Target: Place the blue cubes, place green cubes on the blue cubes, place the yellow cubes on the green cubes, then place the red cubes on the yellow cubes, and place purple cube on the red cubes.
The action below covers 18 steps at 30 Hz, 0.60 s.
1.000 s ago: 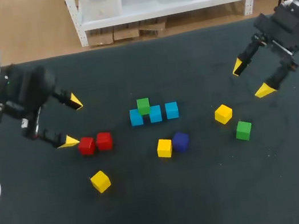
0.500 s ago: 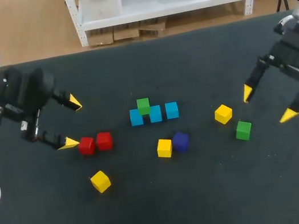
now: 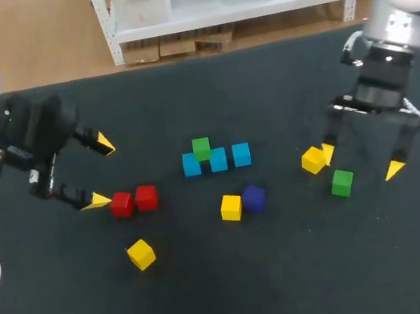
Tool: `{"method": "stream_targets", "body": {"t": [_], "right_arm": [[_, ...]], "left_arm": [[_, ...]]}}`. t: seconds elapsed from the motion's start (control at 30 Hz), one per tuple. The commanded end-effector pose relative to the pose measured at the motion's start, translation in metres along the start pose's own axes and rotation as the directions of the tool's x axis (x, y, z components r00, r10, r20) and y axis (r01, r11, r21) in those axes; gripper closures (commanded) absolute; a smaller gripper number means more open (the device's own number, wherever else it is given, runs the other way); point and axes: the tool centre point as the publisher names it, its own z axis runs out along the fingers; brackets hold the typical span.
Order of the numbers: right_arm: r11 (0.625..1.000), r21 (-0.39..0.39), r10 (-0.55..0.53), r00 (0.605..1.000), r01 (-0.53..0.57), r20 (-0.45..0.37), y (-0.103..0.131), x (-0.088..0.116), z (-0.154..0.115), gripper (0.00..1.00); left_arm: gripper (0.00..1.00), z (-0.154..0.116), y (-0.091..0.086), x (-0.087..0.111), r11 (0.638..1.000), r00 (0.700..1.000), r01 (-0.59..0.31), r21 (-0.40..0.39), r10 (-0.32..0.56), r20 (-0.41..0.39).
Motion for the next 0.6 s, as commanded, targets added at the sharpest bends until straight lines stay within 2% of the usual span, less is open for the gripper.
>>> {"method": "stream_targets", "body": {"t": [0.03,0.3,0.47,0.5,0.53,0.6], "right_arm": [[0.998,-0.061,-0.023,0.999,0.026,0.04,-0.012,0.013,0.003,0.0],[0.995,-0.041,-0.09,0.994,0.093,0.067,-0.014,0.021,0.01,0.0],[0.991,-0.03,-0.129,0.988,0.131,0.083,-0.014,0.025,0.013,0.13],[0.991,-0.029,-0.129,0.988,0.132,0.083,-0.014,0.026,0.014,0.19],[0.991,-0.029,-0.129,0.988,0.132,0.083,-0.014,0.027,0.015,0.3],[0.99,-0.026,-0.138,0.986,0.141,0.092,-0.015,0.028,0.016,0.38]], "left_arm": [[0.0,0.0,-0.001,0.001,1.0,1.0,-0.003,-0.003,0.003,0.004],[0.0,0.0,-0.001,0.001,1.0,1.0,-0.003,-0.003,0.003,0.004],[0.0,0.0,-0.001,0.001,1.0,1.0,-0.003,-0.003,0.003,0.004],[0.0,0.0,-0.001,0.001,1.0,1.0,-0.003,-0.003,0.003,0.004],[0.0,0.0,-0.001,0.001,1.0,1.0,-0.003,-0.003,0.003,0.004],[0.0,0.0,-0.001,0.001,1.0,1.0,-0.003,-0.003,0.003,0.004]]}}
